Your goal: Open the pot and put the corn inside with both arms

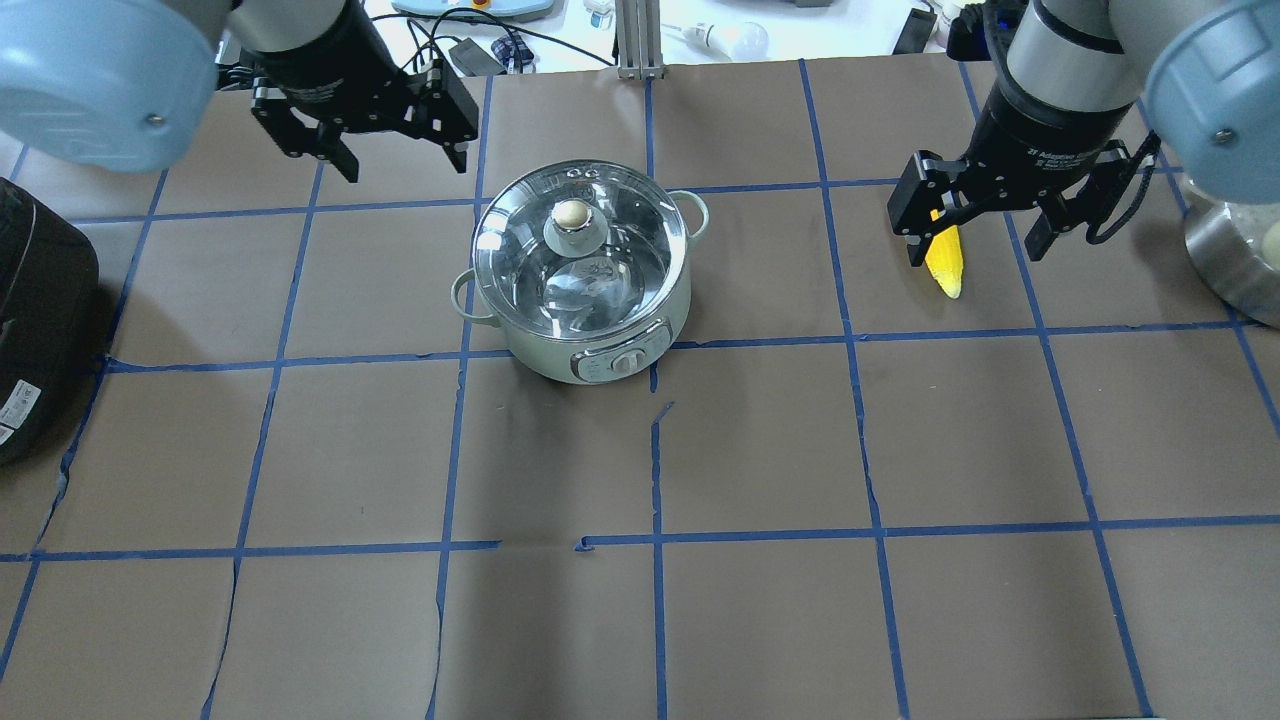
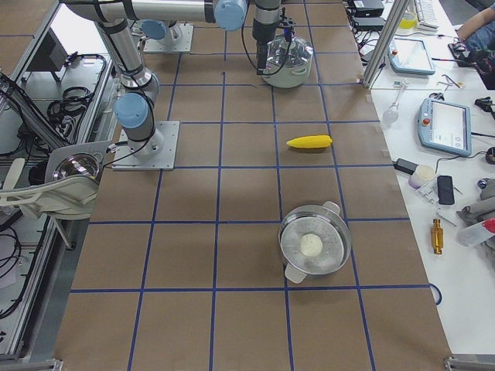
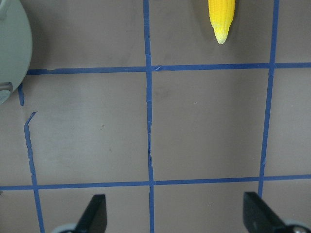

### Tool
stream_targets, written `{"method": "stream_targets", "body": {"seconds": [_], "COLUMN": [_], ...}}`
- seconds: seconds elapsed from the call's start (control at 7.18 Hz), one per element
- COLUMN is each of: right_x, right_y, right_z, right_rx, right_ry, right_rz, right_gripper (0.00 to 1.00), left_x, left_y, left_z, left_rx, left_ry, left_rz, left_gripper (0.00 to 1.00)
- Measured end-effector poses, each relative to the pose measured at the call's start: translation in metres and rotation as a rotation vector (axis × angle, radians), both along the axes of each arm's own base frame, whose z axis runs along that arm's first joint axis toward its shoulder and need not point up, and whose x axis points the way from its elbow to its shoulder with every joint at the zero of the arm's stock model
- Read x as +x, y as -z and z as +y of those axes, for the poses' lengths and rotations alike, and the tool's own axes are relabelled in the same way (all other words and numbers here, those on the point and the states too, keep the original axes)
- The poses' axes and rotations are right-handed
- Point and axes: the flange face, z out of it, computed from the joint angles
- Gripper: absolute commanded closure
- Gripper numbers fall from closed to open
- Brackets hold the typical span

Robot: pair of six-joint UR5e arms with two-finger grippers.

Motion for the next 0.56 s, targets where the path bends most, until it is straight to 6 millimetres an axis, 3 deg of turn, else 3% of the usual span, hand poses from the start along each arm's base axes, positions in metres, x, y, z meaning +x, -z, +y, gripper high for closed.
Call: {"method": "stream_targets", "body": {"seconds": [0.14, 0.42, 0.56], "right_x": [0.0, -0.002, -0.003], "right_y": [0.001, -0.001, -0.006], "right_z": [0.0, -0.003, -0.006], "right_rx": [0.002, -0.018, -0.053], "right_ry": [0.0, 0.0, 0.001], "right_rz": [0.0, 0.001, 0.003], "right_gripper": [0.0, 0.0, 0.0], "left_x": [-0.013, -0.033, -0.054], "left_y": [0.019, 0.077, 0.101], "left_z": [-0.02, -0.062, -0.07], "left_rx": [-0.009, -0.005, 0.005], "left_ry": [-0.001, -0.01, -0.028], "left_rz": [0.005, 0.01, 0.015], "left_gripper": [0.0, 0.0, 0.0]}}
